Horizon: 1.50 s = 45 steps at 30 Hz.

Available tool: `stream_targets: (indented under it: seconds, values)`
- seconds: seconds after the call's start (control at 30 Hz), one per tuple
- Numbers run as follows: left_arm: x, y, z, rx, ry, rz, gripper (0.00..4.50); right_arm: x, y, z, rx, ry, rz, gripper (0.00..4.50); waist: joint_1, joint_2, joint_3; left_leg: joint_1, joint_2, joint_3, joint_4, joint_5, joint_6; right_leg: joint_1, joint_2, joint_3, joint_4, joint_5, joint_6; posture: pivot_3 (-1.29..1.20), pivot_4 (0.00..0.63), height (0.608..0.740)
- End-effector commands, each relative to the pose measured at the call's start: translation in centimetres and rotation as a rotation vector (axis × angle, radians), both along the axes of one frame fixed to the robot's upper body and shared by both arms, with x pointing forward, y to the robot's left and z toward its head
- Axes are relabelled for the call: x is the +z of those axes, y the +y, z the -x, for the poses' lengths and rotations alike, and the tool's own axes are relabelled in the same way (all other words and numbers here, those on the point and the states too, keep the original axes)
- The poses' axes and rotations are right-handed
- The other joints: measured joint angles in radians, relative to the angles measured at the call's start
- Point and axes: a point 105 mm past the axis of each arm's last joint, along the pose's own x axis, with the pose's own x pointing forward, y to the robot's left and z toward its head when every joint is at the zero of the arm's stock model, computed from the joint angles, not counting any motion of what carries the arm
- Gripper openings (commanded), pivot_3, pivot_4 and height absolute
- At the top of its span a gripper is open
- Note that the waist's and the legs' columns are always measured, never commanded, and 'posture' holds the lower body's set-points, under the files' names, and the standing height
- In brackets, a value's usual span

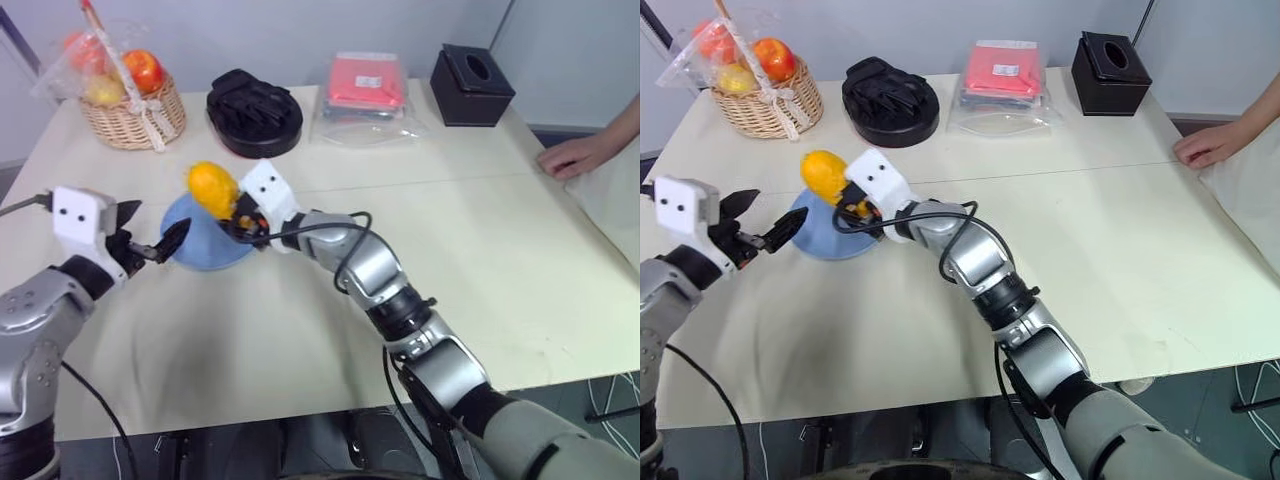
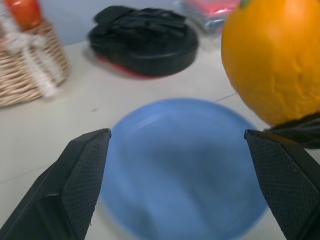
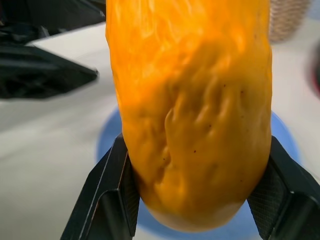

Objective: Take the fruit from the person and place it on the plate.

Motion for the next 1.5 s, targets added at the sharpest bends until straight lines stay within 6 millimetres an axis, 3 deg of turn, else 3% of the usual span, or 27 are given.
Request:
stream_targets:
  seconds: [0.03,0.37,0.57,0.63,0.73,1.0,1.13,1.33,1.4,1.5]
  values:
    - [1.5,0.7,1.0,0.045,-0.06,-0.025,4.5,0.6,1.2,-0.2,0.031,-0.045,-0.025,2.15,0.001,0.0,0.0,0.0,0.0,0.0,0.0,0.0,0.0,0.0,0.0,0.0,0.0,0.0,0.0,0.0,0.15,0.74]
    - [1.3,1.0,2.0,0.073,-0.054,-0.023,4.5,-2.2,2.1,-1.9,0.019,-0.033,0.008,2.15,-0.002,0.0,0.0,0.0,0.0,0.0,0.0,0.0,-0.001,0.0,0.0,0.0,0.0,0.0,0.0,0.0,0.15,0.74]
    - [0.9,0.7,2.4,0.07,-0.04,-0.02,4.5,-2.6,2.1,-2.2,0.016,-0.034,0.005,2.15,-0.002,0.0,0.0,0.0,0.0,0.0,0.0,0.0,-0.001,0.0,0.0,0.0,0.0,0.0,0.0,0.0,0.15,0.74]
    - [0.7,0.6,2.5,0.065,-0.036,-0.019,4.5,-2.5,2.2,-2.2,0.019,-0.034,0.001,3.25,-0.002,0.0,0.0,0.0,0.0,-0.001,0.0,0.0,-0.001,0.0,0.0,0.0,0.0,0.0,0.0,0.0,0.15,0.74]
    - [0.6,0.2,2.3,0.056,-0.035,-0.014,4.5,-2.5,2.2,-2.1,0.021,-0.037,-0.001,4.44,-0.002,0.0,0.0,0.0,0.0,0.0,0.0,0.0,-0.001,0.0,0.0,0.0,0.0,0.0,0.0,0.0,0.15,0.74]
    - [0.6,-0.4,2.0,0.03,-0.033,-0.003,4.5,-1.3,1.2,-2.5,-0.002,-0.04,-0.025,4.44,-0.002,0.0,0.0,0.0,0.0,0.0,0.0,0.0,-0.001,0.0,0.0,0.0,0.0,0.0,0.0,0.0,0.15,0.74]
    - [0.5,-1.4,1.6,-0.027,-0.025,0.011,4.5,2.1,-2.0,-2.1,-0.009,-0.065,-0.073,4.44,0.008,0.0,0.0,0.0,-0.001,-0.001,0.0,0.0,-0.001,0.001,-0.001,-0.001,0.0,0.0,0.0,0.0,0.15,0.74]
    - [0.6,-2.4,0.9,-0.089,-0.018,0.017,4.5,5.0,-10.1,-1.0,-0.071,-0.086,-0.049,4.44,0.024,0.0,0.0,0.0,-0.003,-0.002,0.0,-0.002,0.003,0.002,-0.004,-0.002,0.0,0.0,0.0,0.0,0.15,0.74]
    - [0.6,-2.7,0.7,-0.111,-0.013,0.012,4.5,5.7,-14.6,0.4,-0.078,-0.096,-0.02,4.44,0.027,0.0,0.0,0.0,-0.003,-0.002,0.0,-0.002,0.003,0.002,-0.004,-0.002,-0.001,0.0,0.0,0.0,0.15,0.74]
    - [0.5,-3.0,0.8,-0.139,-0.003,0.002,4.5,6.1,-18.6,3.0,-0.065,-0.128,0.061,4.44,0.027,0.0,0.0,0.0,-0.004,-0.001,0.0,-0.002,0.004,0.002,-0.005,-0.002,-0.003,0.0,0.0,0.0,0.15,0.74]
